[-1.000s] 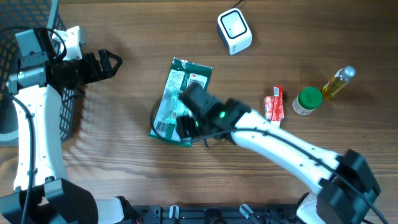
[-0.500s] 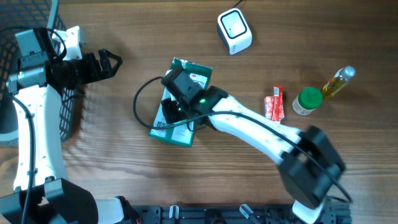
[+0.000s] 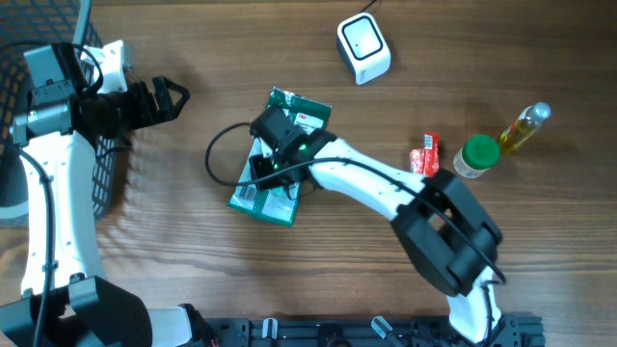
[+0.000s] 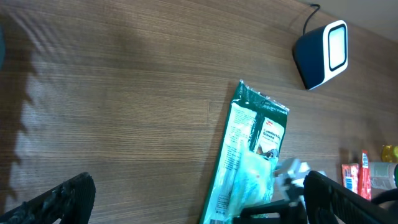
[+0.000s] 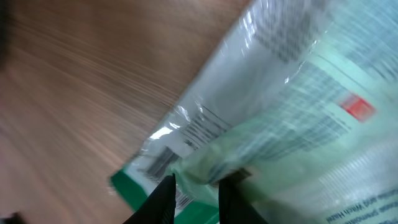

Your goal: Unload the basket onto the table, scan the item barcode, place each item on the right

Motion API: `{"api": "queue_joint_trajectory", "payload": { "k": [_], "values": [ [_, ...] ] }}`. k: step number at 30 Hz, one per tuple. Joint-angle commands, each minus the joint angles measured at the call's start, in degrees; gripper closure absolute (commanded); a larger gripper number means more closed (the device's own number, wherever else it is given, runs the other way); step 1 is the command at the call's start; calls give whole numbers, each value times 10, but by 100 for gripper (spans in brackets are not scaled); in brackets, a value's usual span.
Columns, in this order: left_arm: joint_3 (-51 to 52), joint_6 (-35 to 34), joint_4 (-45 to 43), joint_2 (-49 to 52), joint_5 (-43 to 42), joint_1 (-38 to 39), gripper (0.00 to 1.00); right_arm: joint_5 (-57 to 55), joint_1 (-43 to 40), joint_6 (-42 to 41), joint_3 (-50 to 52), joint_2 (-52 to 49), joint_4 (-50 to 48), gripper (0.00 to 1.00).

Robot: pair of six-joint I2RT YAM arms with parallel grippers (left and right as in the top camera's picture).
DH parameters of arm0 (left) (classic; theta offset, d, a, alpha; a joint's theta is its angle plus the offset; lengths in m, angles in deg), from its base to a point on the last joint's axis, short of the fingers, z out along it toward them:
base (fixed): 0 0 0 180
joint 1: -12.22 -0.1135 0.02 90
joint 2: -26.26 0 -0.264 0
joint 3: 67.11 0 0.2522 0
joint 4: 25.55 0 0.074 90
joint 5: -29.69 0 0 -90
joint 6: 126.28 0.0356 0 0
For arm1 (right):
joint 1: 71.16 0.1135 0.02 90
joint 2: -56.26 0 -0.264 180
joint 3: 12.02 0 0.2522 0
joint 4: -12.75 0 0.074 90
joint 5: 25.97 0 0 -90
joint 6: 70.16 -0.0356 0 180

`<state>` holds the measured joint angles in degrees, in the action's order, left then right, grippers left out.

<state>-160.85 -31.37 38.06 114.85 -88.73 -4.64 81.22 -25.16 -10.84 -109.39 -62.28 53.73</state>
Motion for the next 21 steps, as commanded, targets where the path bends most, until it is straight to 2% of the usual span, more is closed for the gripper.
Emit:
{"api": "queue_joint_trajectory", "payload": {
  "k": [1,5,8,12,15,21],
  "values": [
    [-3,9,-1,3,-5,1,0,12,-21,25,-24,95,10,77],
    [-3,9,-1,3,-5,1,0,-63,-36,22,-19,108,39,81],
    [-3,9,-1,3,-5,1,0,-67,-36,22,-3,96,34,83],
    [-3,9,-1,3,-5,1,0,-67,-35,20,-2,46,36,85],
    [-3,9,-1,3,-5,1,0,-69,-35,20,-2,0,74,91],
    [-3,9,-1,3,-5,1,0,-66,-35,16,-3,-82,94,88]
  ]
}}
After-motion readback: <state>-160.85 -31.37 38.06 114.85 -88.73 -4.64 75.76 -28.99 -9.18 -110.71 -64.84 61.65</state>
